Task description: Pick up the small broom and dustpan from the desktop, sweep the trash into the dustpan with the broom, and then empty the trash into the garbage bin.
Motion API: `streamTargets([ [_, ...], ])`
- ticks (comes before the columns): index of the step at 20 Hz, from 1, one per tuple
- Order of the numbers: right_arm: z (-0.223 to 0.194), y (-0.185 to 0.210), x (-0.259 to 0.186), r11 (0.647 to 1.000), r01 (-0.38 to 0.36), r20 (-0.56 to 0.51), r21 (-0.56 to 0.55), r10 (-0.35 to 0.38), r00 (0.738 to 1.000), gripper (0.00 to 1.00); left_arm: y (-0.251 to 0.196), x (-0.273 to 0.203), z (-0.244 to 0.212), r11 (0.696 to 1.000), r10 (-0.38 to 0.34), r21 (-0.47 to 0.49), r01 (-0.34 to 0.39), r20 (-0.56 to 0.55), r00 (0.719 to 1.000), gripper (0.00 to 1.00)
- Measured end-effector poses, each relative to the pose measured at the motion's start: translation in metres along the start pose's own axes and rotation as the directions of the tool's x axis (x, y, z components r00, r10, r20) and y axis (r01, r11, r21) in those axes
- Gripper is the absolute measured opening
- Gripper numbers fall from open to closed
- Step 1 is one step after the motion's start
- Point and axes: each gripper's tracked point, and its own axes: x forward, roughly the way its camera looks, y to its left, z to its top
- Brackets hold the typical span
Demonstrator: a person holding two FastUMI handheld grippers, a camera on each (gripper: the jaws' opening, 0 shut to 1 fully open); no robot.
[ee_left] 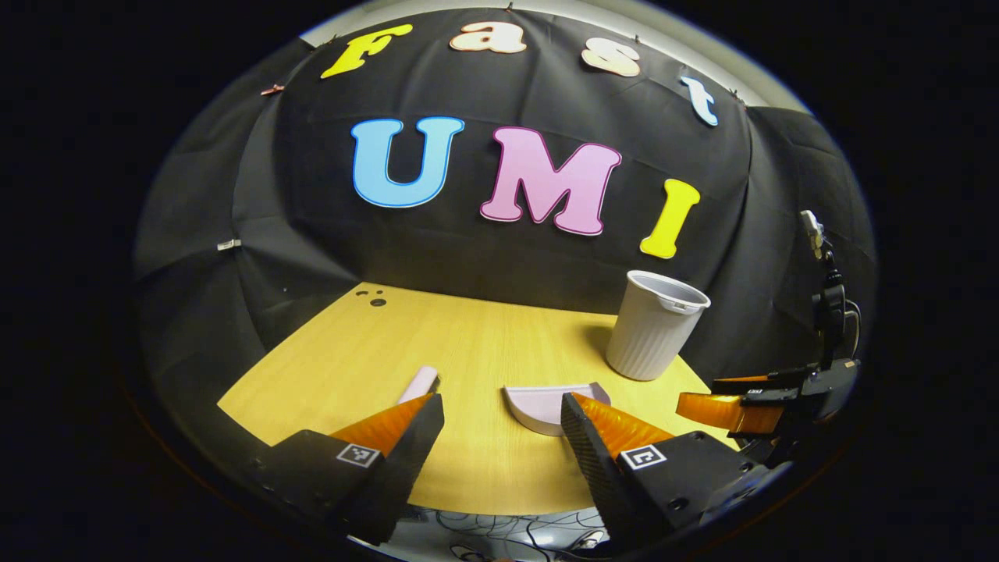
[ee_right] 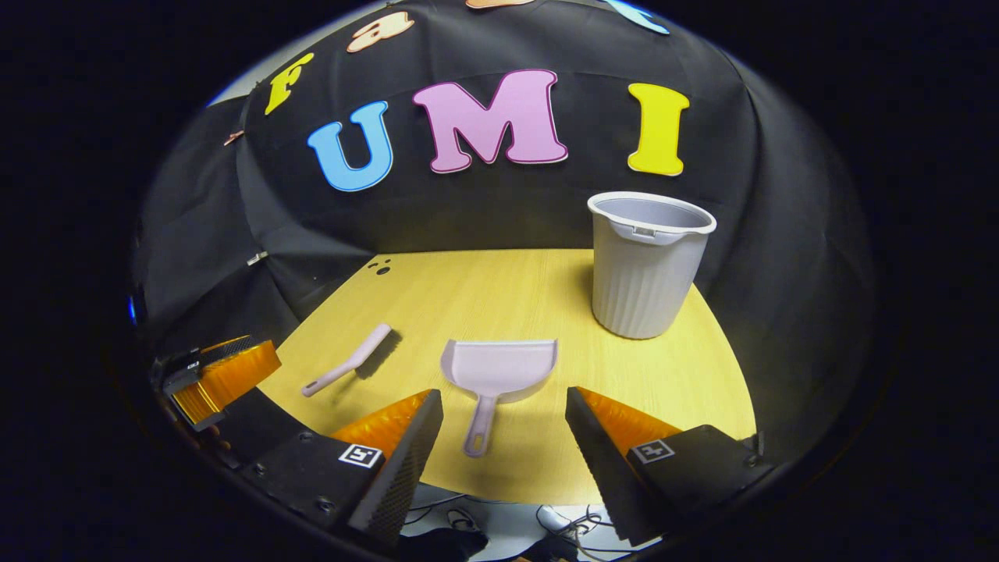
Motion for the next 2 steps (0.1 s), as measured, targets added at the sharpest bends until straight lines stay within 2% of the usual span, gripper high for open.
streamTargets([
  [2, -0.0026, 0.0076, 0.0026, 0.999, 0.032, 0.012, 0.024, -0.032, 0.999, 0.99, 0.0171, -0.0015, -0.0003, 1.000, -0.002, 0.022, 0.001, 0.008, 1.000, 0.96],
])
